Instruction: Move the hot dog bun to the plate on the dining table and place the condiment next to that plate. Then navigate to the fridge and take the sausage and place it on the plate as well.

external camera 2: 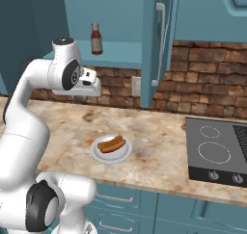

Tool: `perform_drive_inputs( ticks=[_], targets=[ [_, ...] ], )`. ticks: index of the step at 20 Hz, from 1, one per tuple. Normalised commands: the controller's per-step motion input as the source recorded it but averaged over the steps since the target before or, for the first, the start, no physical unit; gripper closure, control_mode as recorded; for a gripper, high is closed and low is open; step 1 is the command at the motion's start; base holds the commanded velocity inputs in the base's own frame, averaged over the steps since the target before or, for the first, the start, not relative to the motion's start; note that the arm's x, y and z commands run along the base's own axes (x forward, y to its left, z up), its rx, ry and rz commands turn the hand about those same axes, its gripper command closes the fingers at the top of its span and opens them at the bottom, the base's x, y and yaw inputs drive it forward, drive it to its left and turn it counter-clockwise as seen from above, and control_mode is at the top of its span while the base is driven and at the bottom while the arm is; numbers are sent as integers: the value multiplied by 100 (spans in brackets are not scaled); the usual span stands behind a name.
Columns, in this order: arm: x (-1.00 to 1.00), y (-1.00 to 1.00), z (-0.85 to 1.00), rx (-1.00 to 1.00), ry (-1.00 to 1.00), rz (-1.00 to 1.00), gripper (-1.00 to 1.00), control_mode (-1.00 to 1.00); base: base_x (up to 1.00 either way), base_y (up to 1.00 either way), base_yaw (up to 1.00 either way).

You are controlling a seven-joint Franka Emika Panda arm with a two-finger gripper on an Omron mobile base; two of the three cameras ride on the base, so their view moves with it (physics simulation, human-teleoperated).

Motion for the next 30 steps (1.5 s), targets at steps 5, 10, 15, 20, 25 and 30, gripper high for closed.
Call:
perform_drive_inputs(
  ticks=[5, 10, 15, 20, 25, 30],
  targets=[
    [-3, -32, -22, 0, 1, -18, -100, -100, 0, 0, 0],
    [0, -78, -61, 1, 13, -41, -100, -100, 0, 0, 0],
    [0, -46, -74, 3, 11, -27, -100, -100, 0, 0, 0],
    [9, -9, -73, 7, 5, -16, -100, -100, 0, 0, 0],
    [14, 0, -65, 10, 1, -13, -100, -100, 0, 0, 0],
    [14, 0, -55, 8, 0, -13, -100, -100, 0, 0, 0]
  ],
)
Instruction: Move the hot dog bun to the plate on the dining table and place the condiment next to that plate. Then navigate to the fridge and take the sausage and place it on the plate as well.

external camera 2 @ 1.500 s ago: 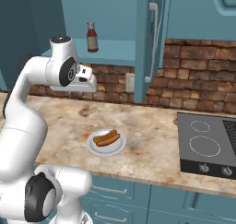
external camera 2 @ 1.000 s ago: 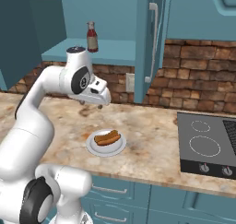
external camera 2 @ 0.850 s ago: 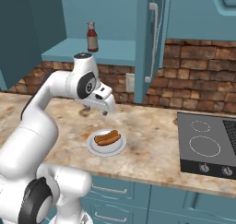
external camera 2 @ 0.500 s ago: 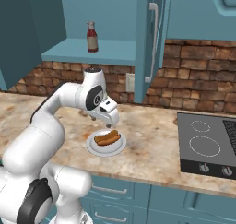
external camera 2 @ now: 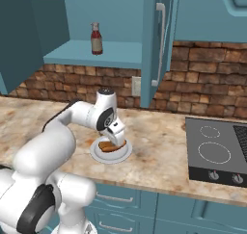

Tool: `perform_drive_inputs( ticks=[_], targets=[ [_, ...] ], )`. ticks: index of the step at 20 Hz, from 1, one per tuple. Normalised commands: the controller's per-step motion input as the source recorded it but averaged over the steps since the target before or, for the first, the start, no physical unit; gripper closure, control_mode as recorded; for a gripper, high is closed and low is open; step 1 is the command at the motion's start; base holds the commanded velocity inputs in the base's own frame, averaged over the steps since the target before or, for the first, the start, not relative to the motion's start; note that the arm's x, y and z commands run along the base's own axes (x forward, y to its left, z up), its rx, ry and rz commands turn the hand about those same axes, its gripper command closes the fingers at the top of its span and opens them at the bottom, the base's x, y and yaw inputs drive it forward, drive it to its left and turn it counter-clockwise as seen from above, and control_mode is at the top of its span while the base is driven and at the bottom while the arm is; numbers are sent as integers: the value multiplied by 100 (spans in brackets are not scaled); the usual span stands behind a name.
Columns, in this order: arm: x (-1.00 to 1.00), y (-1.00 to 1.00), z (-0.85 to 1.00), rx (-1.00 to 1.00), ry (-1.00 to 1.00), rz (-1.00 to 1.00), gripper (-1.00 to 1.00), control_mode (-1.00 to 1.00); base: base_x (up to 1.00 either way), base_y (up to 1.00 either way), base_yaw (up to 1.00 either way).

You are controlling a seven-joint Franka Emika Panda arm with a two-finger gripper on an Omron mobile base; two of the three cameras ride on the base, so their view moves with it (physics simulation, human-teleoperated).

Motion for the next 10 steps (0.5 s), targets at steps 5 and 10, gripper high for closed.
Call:
perform_drive_inputs(
  ticks=[5, 10],
  targets=[
    [24, 0, -40, 4, 0, -13, -100, -100, 0, 0, 0],
    [37, 0, -23, 4, 0, -11, -100, -100, 0, 0, 0]
  ],
)
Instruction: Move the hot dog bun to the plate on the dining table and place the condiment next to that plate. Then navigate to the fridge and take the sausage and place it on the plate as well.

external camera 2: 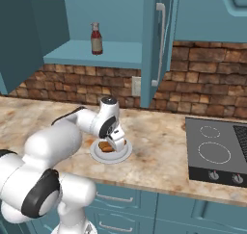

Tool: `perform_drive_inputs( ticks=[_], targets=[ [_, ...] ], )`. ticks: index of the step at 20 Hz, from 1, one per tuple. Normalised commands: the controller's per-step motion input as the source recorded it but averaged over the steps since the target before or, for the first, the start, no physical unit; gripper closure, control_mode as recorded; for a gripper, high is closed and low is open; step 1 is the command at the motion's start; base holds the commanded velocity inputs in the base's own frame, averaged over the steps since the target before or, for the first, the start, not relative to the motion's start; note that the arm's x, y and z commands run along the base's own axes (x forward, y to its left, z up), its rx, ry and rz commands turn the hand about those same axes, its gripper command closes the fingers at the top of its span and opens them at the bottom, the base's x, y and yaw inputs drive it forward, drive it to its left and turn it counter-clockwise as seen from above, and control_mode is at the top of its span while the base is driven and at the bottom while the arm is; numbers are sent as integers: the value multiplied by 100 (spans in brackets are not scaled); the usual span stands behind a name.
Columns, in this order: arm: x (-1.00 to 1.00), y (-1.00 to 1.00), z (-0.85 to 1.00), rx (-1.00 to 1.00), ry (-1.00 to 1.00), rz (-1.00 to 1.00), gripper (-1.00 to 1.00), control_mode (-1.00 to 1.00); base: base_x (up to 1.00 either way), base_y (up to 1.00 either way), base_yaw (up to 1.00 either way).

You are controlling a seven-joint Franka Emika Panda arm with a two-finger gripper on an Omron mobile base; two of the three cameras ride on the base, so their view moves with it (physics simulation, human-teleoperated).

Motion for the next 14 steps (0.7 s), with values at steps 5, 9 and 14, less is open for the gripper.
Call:
perform_drive_inputs(
  ticks=[5, 9, 14],
  targets=[
    [37, 0, -20, 3, 0, -9, -100, -100, 0, 0, 0],
    [34, 0, -19, 3, 0, -8, -100, -100, 0, 0, 0],
    [2, 0, -29, 2, 0, -7, -100, -100, 0, 0, 0]
  ],
)
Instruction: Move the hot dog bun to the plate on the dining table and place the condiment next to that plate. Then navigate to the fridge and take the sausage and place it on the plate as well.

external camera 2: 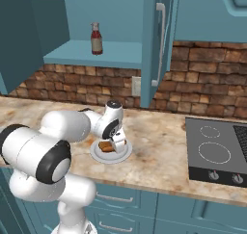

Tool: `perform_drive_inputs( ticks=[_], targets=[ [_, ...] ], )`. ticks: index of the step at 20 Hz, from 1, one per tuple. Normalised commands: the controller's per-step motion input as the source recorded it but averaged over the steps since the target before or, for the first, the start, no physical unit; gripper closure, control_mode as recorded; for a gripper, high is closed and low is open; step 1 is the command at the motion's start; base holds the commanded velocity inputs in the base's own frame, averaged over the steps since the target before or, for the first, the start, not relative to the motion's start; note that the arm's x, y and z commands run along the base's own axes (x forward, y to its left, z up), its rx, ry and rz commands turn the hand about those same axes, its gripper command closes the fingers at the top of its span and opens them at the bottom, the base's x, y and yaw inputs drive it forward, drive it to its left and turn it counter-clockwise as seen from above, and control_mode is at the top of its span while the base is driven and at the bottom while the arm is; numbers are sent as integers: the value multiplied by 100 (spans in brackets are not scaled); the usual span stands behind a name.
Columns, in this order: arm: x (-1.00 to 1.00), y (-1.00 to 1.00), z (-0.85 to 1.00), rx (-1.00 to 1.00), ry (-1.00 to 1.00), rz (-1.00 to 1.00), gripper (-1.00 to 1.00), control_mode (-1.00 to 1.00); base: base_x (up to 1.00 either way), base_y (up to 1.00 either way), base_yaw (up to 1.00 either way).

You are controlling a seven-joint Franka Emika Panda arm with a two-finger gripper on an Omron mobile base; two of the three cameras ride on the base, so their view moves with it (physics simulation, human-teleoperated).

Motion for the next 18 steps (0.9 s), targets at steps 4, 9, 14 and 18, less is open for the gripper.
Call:
perform_drive_inputs(
  ticks=[4, 9, 14, 18],
  targets=[
    [1, 6, -21, 2, 0, -5, -100, -100, 0, 0, 0],
    [10, 23, -11, 2, 0, -2, -100, -100, 0, 0, 0],
    [17, 17, -14, 2, 0, -1, -100, -100, 0, 0, 0],
    [26, 0, -30, 1, 1, -2, -100, -100, 0, 0, 0]
  ],
)
